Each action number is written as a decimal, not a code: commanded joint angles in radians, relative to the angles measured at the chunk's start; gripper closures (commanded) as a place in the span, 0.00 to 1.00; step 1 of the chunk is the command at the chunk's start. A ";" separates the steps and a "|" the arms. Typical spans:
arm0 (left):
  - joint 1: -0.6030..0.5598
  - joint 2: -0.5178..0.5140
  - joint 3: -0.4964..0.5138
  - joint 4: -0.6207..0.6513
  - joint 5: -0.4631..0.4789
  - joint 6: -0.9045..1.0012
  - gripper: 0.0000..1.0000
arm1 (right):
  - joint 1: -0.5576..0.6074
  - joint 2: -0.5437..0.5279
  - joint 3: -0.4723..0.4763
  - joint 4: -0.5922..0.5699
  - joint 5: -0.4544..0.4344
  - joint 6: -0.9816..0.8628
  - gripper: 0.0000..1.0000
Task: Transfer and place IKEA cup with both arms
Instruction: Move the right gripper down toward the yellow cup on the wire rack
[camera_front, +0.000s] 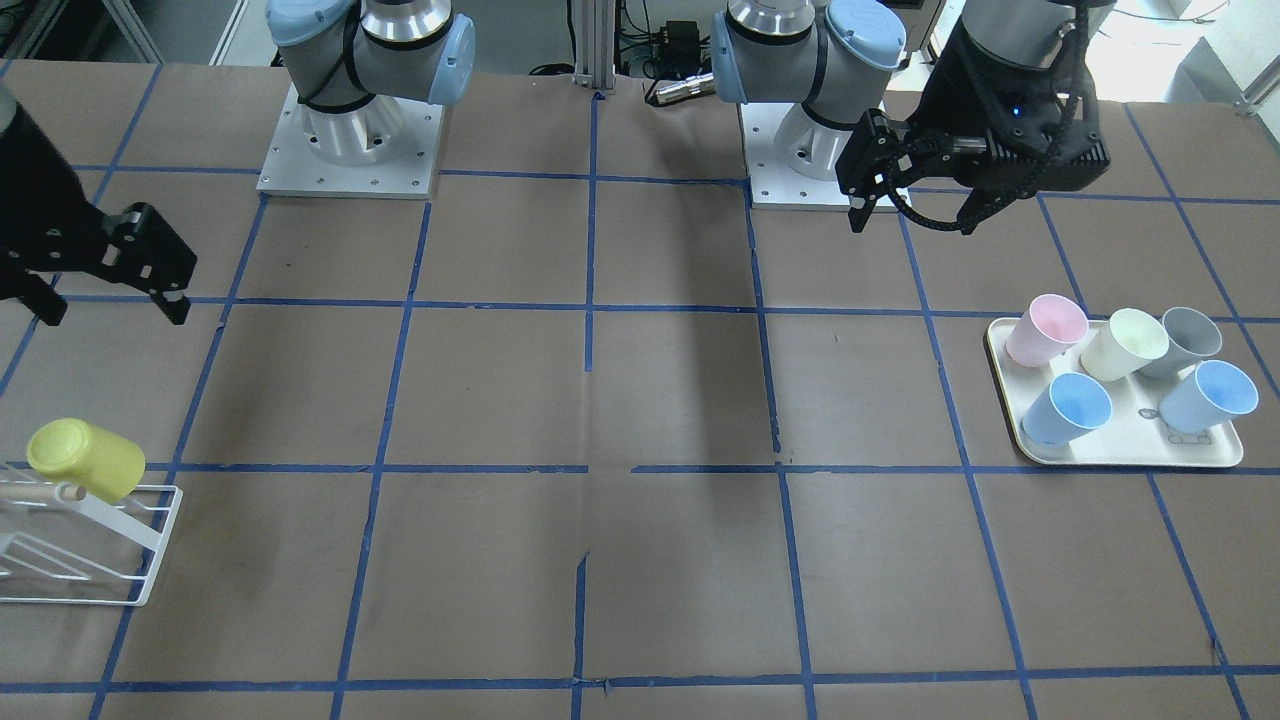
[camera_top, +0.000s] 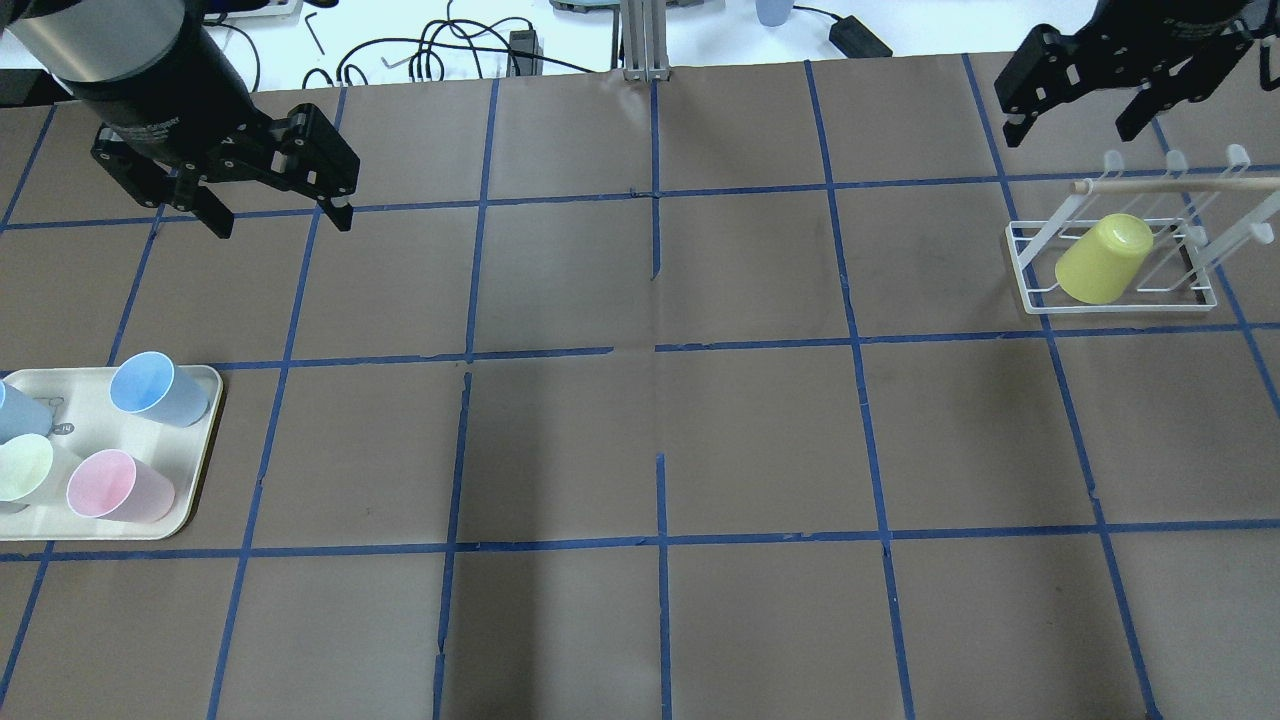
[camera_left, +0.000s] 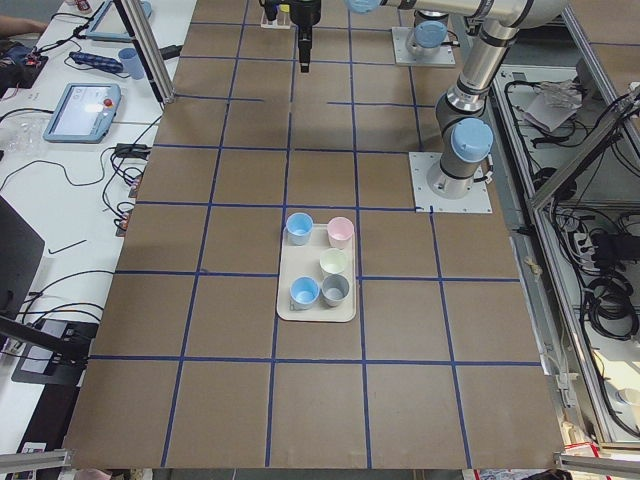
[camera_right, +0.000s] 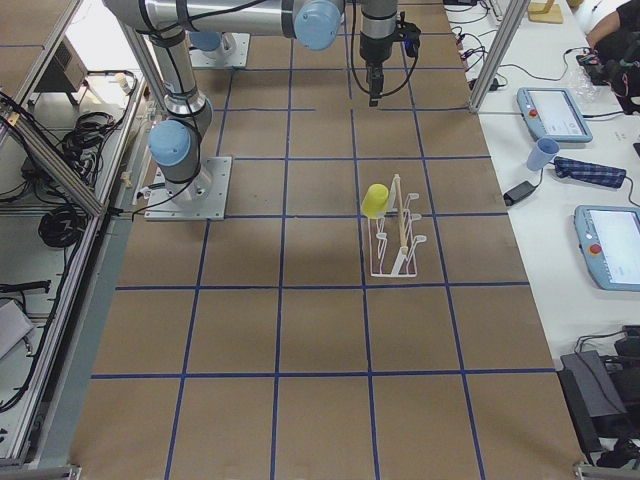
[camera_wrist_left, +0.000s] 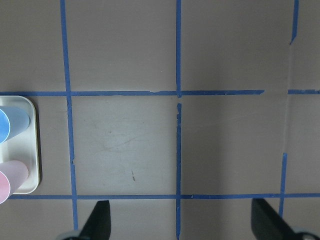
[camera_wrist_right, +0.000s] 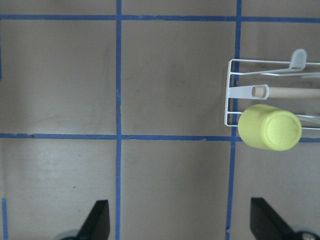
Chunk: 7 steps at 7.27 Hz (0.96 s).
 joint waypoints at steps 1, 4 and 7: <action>-0.001 -0.003 0.001 0.003 0.000 0.000 0.00 | -0.142 0.039 0.052 -0.094 0.005 -0.166 0.00; 0.000 0.004 -0.010 0.003 0.000 0.000 0.00 | -0.184 0.152 0.071 -0.176 -0.001 -0.211 0.00; 0.000 0.006 -0.013 0.003 0.000 0.000 0.00 | -0.184 0.189 0.115 -0.246 -0.058 -0.211 0.00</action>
